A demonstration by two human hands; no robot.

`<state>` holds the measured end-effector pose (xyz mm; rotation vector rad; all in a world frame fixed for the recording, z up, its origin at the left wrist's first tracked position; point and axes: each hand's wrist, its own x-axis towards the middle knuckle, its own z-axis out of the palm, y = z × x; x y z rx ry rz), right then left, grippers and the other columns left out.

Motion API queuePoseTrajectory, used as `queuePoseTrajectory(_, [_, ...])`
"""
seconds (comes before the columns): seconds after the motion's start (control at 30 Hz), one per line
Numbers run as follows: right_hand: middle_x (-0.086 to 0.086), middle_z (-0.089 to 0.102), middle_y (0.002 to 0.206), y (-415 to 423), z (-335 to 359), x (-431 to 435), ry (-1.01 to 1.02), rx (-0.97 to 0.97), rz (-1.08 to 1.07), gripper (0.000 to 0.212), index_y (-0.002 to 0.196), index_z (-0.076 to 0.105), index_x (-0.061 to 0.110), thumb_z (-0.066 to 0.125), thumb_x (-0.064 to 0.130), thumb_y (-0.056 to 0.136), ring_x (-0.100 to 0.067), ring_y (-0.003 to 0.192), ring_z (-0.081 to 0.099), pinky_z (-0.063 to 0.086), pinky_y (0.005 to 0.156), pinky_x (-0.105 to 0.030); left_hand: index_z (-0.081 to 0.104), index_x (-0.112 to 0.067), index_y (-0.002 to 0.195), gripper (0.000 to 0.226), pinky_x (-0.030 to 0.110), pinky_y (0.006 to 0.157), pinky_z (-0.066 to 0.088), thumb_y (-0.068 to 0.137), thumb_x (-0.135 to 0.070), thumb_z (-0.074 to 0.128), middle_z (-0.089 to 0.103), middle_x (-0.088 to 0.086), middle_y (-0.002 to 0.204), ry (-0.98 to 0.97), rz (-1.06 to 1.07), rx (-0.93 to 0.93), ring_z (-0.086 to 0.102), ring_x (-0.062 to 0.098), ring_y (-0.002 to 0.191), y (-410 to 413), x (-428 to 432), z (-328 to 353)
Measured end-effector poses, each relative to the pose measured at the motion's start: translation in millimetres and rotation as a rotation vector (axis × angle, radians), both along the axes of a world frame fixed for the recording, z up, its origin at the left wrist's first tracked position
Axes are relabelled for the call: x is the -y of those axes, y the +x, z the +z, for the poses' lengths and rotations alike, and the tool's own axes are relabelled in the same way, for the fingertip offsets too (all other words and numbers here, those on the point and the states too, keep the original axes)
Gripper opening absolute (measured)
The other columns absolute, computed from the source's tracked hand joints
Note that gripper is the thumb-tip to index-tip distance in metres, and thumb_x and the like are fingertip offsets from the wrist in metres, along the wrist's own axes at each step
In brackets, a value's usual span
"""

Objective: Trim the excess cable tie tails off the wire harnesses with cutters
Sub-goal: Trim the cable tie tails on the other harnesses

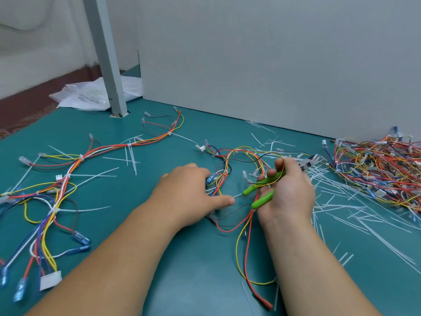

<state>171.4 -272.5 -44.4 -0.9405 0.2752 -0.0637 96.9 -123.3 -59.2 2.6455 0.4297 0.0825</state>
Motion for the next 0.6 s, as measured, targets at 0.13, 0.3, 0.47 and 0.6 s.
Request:
queuePoseTrajectory(0.13, [0.003, 0.059, 0.074, -2, -4, -4, -0.052, 0.024, 0.128, 0.014, 0.089, 0.057, 0.017, 0.058, 0.012, 0.101, -0.012, 0.056, 0.048, 0.043, 0.052, -0.028, 0.058, -0.018, 0.073, 0.024, 0.03, 0.055, 0.046, 0.078, -0.041, 0.062, 0.06, 0.0, 0.067, -0.003, 0.1, 0.106, 0.058, 0.023, 0.068, 3, 0, -4])
queuePoseTrajectory(0.3, [0.007, 0.064, 0.066, -5, -1, -4, -0.184, 0.078, 0.095, 0.015, 0.088, 0.061, 0.021, 0.061, 0.015, 0.101, -0.01, 0.053, 0.049, 0.043, 0.054, -0.028, 0.058, -0.01, 0.069, 0.031, 0.035, 0.05, 0.044, 0.086, -0.036, 0.062, 0.06, 0.007, 0.056, -0.277, 0.253, 0.335, 0.055, 0.03, 0.058, 5, -20, 2])
queuePoseTrajectory(0.47, [-0.004, 0.05, 0.069, -6, -5, -4, -0.201, -0.061, 0.147, 0.008, 0.092, 0.061, 0.023, 0.062, 0.019, 0.099, -0.02, 0.051, 0.045, 0.041, 0.054, -0.028, 0.068, -0.02, 0.082, 0.016, 0.02, 0.044, 0.047, 0.096, -0.024, 0.06, 0.063, -0.015, 0.056, -0.729, 0.416, 0.679, 0.068, 0.006, 0.051, 12, -27, 9])
queuePoseTrajectory(0.6, [-0.005, 0.058, 0.083, -4, -9, -6, -0.229, -0.132, 0.255, 0.002, 0.099, 0.063, 0.016, 0.064, 0.018, 0.098, -0.019, 0.067, 0.055, 0.044, 0.053, -0.029, 0.067, -0.028, 0.084, 0.018, 0.021, 0.041, 0.044, 0.1, -0.024, 0.06, 0.066, -0.016, 0.064, -0.889, 0.439, 0.842, 0.07, 0.007, 0.058, 13, -25, 12])
